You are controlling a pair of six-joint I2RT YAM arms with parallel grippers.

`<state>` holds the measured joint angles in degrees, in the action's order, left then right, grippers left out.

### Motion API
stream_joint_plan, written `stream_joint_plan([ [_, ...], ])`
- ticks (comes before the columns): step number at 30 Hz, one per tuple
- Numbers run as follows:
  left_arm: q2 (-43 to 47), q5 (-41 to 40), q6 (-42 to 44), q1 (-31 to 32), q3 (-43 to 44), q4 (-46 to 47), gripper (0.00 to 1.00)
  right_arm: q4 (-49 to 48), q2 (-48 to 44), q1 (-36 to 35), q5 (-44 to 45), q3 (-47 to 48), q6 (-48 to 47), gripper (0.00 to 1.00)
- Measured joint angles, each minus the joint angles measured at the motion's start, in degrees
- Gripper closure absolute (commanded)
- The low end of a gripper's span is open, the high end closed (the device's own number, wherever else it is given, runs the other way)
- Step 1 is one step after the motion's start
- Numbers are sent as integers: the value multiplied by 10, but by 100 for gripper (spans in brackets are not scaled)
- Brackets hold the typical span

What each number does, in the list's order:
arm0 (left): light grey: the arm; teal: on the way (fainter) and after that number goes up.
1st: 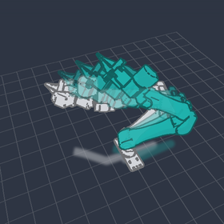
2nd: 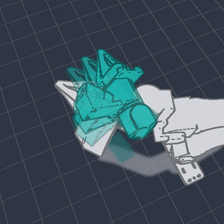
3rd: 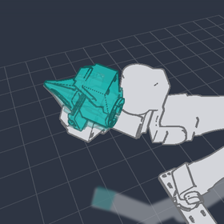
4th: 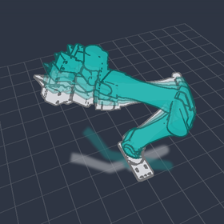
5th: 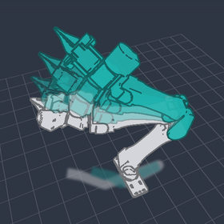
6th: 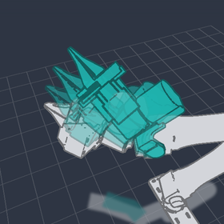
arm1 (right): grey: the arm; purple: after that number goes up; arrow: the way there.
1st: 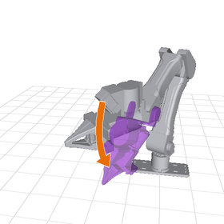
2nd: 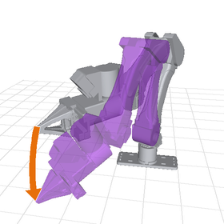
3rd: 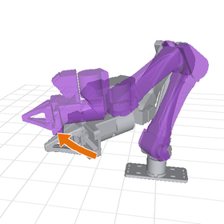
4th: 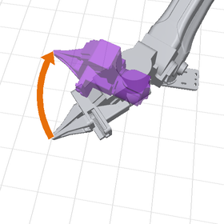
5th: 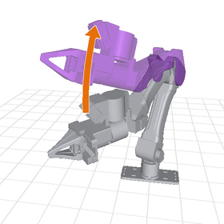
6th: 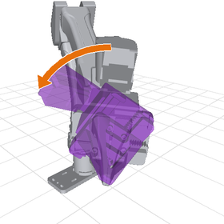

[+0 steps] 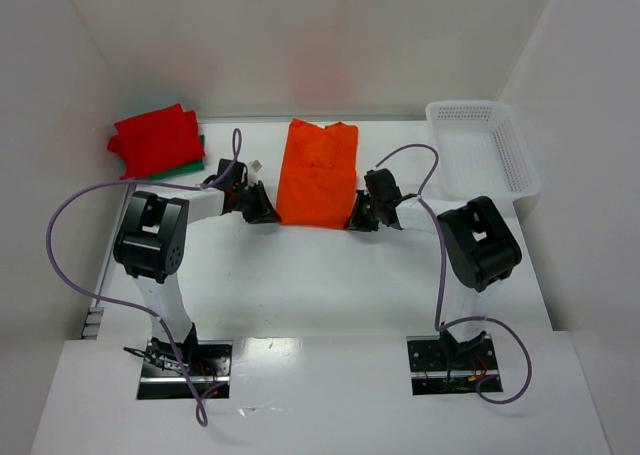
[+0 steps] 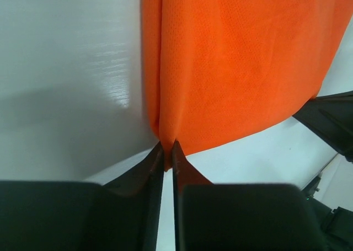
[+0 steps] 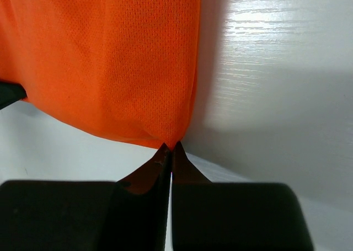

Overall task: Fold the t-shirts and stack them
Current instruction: Grab one side of the 2/3 rectangular tshirt with both arms, then fold the long partially folded tshirt into a neat square

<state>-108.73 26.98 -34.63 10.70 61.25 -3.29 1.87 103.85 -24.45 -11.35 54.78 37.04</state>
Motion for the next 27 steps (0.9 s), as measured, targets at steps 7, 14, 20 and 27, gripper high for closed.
stream_joint_plan([
  [7, 0, 2, 1, 0, 0, -1, 100, 3, -2, 0, 5, -2, 2, 100],
  [14, 65, -1, 0, 6, -44, -33, 100, 24, -69, 0, 15, -61, 3, 100],
  [20, 149, -1, -2, 42, -98, -78, 100, 58, -158, -5, 9, -117, 7, 100],
  [27, 239, -1, -11, 85, -138, -154, 100, 124, -277, -8, -1, -167, 26, 100],
])
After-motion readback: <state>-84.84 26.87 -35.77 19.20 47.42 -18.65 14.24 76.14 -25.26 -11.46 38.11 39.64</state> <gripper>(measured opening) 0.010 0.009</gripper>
